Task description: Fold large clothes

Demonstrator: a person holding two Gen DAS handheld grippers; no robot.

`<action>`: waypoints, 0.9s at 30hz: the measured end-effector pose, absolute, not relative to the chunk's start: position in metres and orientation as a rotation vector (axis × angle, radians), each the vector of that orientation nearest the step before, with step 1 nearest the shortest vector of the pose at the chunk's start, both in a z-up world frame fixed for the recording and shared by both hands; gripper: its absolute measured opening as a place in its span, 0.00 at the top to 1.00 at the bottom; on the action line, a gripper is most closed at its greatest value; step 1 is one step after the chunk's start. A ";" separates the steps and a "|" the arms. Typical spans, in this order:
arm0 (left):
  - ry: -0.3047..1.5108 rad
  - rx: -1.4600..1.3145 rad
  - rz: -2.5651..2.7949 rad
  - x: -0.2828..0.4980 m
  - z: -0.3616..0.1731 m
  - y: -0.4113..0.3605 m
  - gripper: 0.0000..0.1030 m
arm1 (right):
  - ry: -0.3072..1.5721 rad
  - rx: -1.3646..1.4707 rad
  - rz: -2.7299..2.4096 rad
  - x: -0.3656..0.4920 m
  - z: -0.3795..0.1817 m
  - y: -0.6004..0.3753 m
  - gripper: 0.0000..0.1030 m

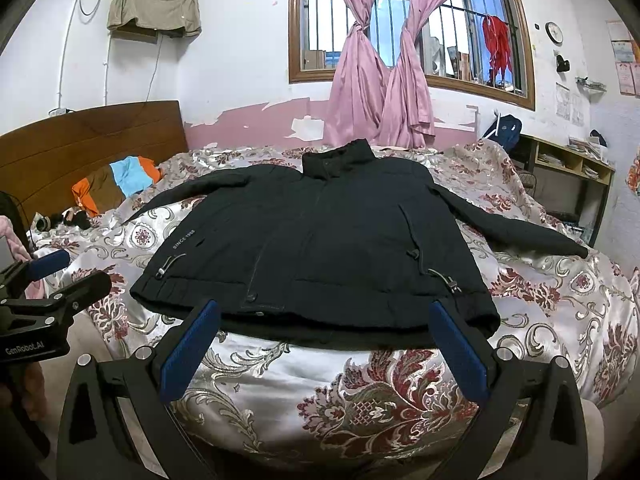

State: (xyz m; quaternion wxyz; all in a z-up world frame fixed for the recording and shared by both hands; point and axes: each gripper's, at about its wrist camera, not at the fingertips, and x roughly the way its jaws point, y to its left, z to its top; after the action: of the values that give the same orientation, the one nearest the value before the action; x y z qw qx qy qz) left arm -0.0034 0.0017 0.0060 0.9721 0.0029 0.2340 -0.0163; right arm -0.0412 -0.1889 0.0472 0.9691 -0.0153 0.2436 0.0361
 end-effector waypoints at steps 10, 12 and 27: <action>0.474 0.007 -0.039 -0.004 0.008 0.002 0.01 | 0.487 -0.032 0.071 -0.042 0.051 -0.189 0.01; 0.475 0.006 -0.039 -0.004 0.009 0.003 0.01 | 0.487 -0.033 0.071 -0.041 0.053 -0.190 0.01; 0.473 0.007 -0.038 -0.005 0.008 0.002 0.01 | 0.484 -0.034 0.072 -0.043 0.052 -0.190 0.01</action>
State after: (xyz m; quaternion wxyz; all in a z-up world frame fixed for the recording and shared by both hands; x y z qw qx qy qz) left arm -0.0047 0.0020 0.0082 0.9720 0.0037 0.2342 -0.0187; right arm -0.0426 -0.1896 0.0522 0.9701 -0.0167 0.2394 0.0354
